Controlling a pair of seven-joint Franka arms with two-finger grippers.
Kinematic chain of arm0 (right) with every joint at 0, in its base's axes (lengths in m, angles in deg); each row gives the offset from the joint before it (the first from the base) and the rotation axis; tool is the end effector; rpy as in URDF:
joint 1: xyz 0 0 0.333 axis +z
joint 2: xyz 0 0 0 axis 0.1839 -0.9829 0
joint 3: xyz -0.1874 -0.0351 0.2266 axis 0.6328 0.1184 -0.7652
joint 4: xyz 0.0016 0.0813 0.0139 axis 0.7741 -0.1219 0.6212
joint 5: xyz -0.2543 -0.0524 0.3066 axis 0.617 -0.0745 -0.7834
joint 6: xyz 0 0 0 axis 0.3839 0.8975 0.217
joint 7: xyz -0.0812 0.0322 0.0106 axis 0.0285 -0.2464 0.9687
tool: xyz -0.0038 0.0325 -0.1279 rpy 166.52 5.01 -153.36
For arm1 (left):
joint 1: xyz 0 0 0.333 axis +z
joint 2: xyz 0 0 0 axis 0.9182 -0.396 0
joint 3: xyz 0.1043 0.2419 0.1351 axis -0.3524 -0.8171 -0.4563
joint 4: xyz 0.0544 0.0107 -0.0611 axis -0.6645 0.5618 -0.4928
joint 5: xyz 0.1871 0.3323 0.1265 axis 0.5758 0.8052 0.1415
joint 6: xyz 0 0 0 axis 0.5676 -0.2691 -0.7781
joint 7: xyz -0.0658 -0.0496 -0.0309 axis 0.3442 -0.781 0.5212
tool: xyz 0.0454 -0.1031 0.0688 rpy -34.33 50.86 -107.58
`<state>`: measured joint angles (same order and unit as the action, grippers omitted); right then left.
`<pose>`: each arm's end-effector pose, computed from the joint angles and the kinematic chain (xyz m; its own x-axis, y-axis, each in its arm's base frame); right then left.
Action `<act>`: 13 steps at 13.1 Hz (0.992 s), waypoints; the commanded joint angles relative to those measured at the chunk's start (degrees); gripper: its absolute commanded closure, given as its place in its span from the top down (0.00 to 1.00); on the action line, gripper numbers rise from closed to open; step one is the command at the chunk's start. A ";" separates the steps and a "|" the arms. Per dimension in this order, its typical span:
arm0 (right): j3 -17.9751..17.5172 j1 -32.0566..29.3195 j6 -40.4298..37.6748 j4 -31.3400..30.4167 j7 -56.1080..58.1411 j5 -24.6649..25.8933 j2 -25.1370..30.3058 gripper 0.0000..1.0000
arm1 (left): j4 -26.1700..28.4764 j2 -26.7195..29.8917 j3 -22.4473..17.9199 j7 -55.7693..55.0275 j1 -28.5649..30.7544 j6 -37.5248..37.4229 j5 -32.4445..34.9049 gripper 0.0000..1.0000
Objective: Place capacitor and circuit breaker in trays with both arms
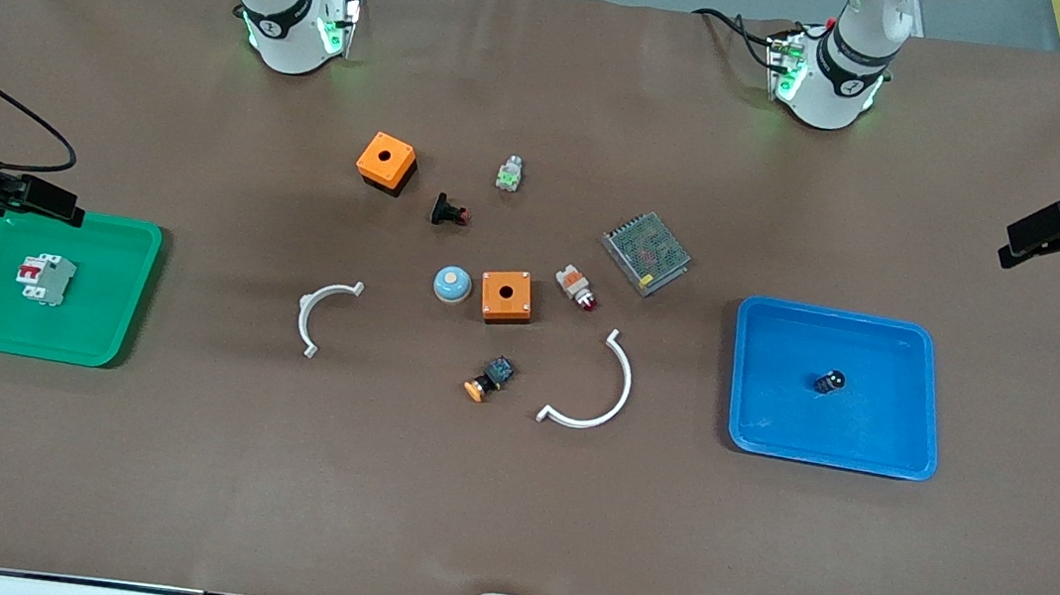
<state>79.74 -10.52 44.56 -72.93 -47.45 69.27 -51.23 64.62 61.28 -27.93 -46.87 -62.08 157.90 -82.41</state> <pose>0.6070 -0.0431 0.5125 0.9917 -0.0458 -0.1201 -0.0487 -0.9986 -0.0211 0.5701 -0.0120 0.5884 0.9967 0.0813 0.0046 0.0812 -0.9966 0.0161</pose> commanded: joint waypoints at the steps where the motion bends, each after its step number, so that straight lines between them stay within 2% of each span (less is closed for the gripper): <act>1: 0.16 0.10 -3.52 4.18 -0.24 0.86 0.17 1.00 | -4.62 -2.30 0.62 0.59 -0.02 -1.36 0.30 1.00; 5: 0.33 -0.07 -10.47 4.80 -0.24 1.04 0.78 1.00 | -4.79 -2.12 1.77 0.85 0.51 -1.53 0.21 1.00; 9: 0.16 0.01 -10.56 3.84 -0.15 1.30 4.82 1.00 | -4.79 -1.68 1.86 0.68 0.25 -1.53 0.12 1.00; 13: 0.16 0.01 -9.78 -0.37 -0.15 1.13 9.74 1.00 | -4.70 -1.59 1.86 0.86 0.33 -1.53 0.04 1.00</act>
<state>80.10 -10.56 34.16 -69.17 -47.45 69.82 -45.05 60.83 59.52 -26.43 -46.87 -62.10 157.66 -82.41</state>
